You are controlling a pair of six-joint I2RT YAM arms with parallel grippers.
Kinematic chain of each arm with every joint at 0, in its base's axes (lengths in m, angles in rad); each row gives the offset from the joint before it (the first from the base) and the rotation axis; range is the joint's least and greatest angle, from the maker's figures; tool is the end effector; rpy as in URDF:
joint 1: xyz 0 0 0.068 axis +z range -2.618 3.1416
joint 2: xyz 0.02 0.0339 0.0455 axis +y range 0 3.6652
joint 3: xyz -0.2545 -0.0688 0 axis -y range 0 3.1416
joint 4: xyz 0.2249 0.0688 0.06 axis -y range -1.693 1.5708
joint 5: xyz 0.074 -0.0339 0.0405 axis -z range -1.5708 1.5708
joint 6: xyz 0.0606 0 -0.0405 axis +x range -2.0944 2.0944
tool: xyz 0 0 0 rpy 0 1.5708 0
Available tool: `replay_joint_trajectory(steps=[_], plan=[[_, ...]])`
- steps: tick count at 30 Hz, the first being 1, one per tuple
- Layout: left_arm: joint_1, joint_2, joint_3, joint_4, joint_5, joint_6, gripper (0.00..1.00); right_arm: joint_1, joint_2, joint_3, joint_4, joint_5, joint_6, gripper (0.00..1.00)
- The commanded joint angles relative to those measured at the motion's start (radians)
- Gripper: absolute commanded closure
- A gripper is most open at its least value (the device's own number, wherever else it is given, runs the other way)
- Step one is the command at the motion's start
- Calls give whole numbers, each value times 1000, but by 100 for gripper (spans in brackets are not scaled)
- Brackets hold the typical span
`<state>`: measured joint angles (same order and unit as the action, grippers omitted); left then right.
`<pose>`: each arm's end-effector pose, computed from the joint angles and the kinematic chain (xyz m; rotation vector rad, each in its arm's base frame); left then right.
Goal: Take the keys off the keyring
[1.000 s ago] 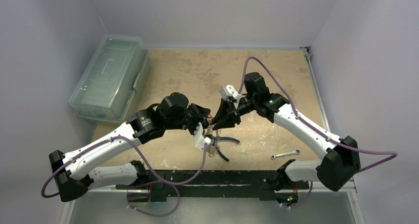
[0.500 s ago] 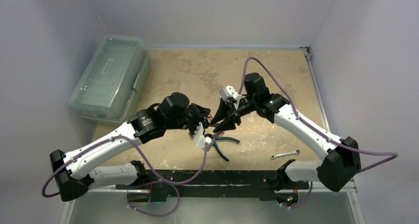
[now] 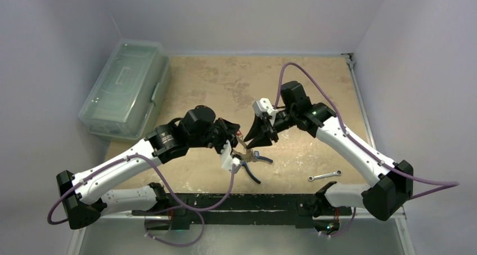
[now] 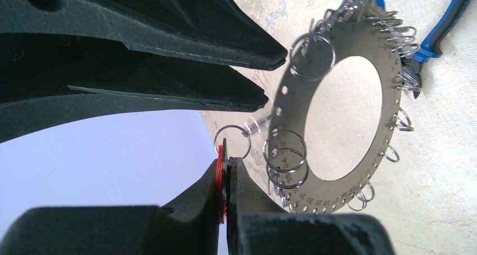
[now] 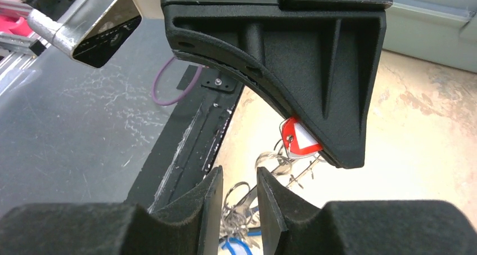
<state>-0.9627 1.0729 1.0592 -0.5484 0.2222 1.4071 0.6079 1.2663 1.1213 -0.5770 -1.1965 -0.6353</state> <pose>0.1243 -0.2020 0.3231 2.0072 0.6750 0.0271 0.1706 0.1874 0.3196 -1.6264 1.2375 1.3190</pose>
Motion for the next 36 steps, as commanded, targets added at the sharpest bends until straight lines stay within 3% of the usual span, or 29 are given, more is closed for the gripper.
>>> replay_joint_trajectory(steps=[1, 13, 19, 36], plan=[[-2, -28, 48, 26, 29, 24, 100, -3, -38, 56, -105, 17, -73, 67], [-3, -61, 23, 11, 86, 110, 100, -127, -24, 72, -58, -31, -84, 68], [-4, -71, 15, -10, 119, 160, 100, -122, -4, 43, 96, -75, 25, 65], [-4, -85, -1, 22, 121, 163, 100, -9, 22, -5, 254, -71, 141, 64]])
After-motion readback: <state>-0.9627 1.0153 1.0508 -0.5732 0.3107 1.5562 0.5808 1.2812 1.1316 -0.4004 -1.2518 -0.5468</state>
